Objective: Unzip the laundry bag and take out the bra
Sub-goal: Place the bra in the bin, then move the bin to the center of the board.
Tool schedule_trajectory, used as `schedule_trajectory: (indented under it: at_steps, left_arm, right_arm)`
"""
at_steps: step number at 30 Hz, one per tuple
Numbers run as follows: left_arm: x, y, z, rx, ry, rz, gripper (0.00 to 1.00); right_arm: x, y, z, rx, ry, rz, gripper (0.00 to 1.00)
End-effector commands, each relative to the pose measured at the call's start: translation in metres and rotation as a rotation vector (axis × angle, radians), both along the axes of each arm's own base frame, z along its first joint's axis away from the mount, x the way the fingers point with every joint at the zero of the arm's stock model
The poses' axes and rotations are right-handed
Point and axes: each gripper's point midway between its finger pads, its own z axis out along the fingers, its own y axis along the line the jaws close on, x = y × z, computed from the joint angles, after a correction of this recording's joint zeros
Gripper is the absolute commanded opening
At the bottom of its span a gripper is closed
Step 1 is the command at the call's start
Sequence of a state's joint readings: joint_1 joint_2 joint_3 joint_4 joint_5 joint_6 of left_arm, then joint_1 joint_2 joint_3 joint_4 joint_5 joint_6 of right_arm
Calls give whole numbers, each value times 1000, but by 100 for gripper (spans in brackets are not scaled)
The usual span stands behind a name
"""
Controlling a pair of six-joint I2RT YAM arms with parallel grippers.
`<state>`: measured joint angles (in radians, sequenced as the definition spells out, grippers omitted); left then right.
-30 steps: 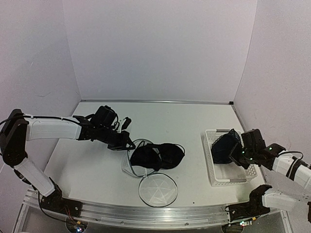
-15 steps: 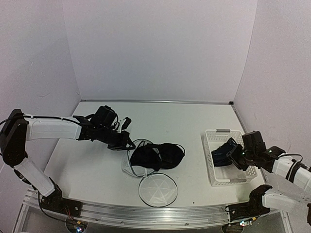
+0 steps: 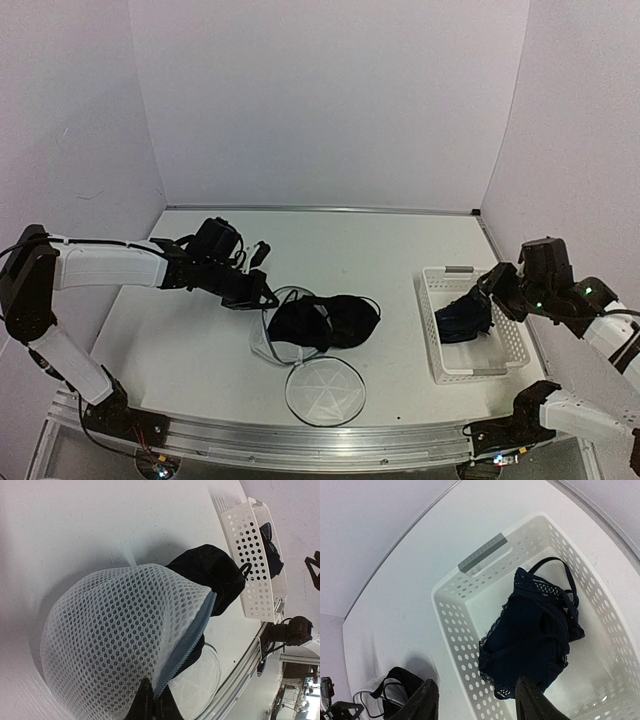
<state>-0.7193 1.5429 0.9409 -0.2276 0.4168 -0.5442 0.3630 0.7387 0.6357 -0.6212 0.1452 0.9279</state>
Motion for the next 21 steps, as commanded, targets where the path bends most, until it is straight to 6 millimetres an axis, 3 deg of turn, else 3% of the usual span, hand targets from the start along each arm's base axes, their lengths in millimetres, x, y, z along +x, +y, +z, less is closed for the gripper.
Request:
schedule_trajectory:
  at_steps: [1,10,21]
  left_arm:
    - [6,-8,20,-34,-64,-24,0]
    - [6,-7,24,-38,-69,-16,0]
    - [5,-4,25,-38,-72,-10,0]
  right_arm:
    - [11,14,17,-53,-20,125,54]
    - [27,65,-15,-72,85,422,55]
    - [40,85,-54,-356,191,467,55]
